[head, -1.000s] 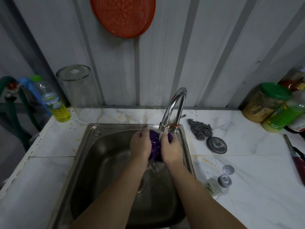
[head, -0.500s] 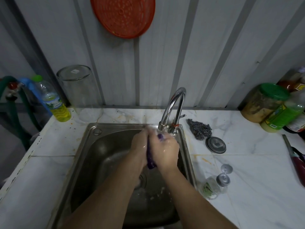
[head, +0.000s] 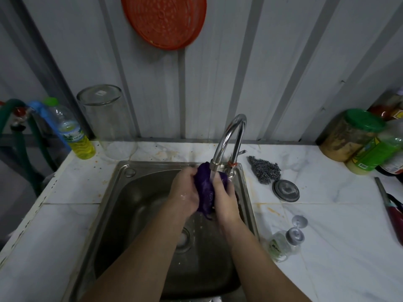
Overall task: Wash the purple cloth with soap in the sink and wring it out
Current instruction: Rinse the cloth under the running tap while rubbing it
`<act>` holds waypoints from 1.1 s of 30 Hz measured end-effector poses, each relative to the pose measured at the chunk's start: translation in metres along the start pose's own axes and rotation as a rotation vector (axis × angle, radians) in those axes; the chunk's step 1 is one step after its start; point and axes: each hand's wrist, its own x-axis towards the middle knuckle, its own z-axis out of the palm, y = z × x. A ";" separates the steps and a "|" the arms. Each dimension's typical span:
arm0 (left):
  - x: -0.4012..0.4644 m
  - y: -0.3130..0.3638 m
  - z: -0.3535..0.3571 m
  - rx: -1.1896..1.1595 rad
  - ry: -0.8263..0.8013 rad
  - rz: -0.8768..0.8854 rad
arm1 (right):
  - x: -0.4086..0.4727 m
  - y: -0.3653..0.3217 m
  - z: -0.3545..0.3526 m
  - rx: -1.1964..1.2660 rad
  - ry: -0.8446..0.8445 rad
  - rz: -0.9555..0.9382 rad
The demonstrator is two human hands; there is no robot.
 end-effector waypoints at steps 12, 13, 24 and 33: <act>-0.005 -0.021 -0.017 0.293 -0.032 0.195 | 0.002 0.000 -0.006 -0.056 0.143 -0.230; -0.005 -0.021 -0.013 0.300 -0.018 0.199 | -0.002 -0.001 -0.006 -0.053 0.109 -0.247; 0.006 -0.005 0.013 0.235 0.169 0.111 | -0.049 0.016 0.001 -0.370 0.013 -0.626; 0.008 -0.010 0.015 0.114 0.247 0.134 | -0.012 -0.015 0.014 -0.485 0.199 -0.471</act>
